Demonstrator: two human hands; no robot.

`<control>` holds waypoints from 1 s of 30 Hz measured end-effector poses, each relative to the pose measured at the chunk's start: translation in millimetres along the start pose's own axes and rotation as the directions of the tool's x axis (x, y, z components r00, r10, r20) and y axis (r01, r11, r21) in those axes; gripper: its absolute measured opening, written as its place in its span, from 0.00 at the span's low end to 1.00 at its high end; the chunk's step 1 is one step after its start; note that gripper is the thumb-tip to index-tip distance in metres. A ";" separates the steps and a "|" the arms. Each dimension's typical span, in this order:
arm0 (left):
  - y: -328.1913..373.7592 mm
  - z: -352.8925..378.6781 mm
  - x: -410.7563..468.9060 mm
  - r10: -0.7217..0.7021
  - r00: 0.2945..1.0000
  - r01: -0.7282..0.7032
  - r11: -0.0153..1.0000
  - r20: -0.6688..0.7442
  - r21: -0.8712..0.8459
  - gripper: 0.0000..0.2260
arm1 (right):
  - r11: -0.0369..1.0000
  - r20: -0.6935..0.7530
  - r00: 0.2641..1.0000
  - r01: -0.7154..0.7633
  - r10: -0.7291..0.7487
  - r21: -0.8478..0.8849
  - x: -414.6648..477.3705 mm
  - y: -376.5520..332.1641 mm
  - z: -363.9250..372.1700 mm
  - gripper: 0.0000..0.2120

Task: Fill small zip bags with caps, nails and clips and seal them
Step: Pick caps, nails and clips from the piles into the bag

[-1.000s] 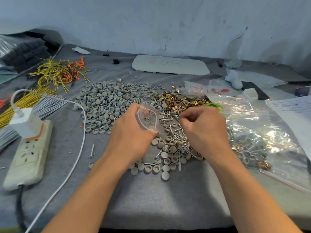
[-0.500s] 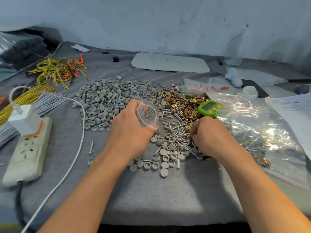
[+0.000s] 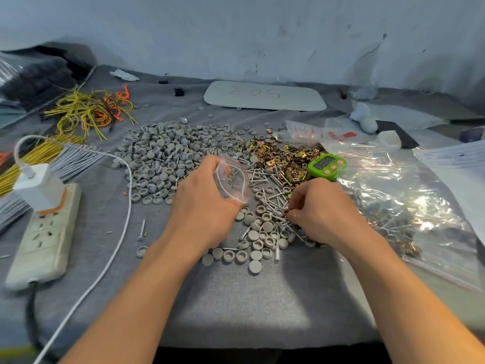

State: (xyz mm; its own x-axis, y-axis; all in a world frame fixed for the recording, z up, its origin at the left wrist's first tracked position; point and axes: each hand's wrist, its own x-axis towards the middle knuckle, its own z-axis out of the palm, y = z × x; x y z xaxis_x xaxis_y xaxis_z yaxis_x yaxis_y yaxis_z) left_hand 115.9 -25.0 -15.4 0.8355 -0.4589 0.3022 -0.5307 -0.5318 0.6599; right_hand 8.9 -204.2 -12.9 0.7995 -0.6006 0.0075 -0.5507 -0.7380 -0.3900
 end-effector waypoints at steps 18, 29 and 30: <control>9.9 8.6 -9.3 0.073 0.991 -0.077 0.996 0.109 0.037 0.15 | 0.778 -0.247 0.960 0.253 -0.130 0.575 -17.7 -48.1 2.8 0.07; 13.7 8.8 -12.2 0.105 0.991 -0.102 0.993 0.077 -0.053 0.12 | 0.866 -0.206 0.963 0.249 -0.173 0.434 -14.9 -67.4 5.6 0.06; 13.2 7.0 -10.5 0.084 0.994 -0.080 0.994 0.063 -0.070 0.12 | 0.810 -0.207 0.964 0.252 -0.165 0.530 -15.1 -69.4 5.2 0.05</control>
State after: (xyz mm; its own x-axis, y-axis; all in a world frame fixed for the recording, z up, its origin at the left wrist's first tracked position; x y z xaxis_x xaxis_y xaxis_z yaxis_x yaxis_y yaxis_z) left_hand 99.1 -32.2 -14.7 0.7772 -0.5459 0.3131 -0.5846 -0.4422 0.6802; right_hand 36.3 -142.3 9.3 0.8120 -0.5215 0.2620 -0.1173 -0.5857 -0.8020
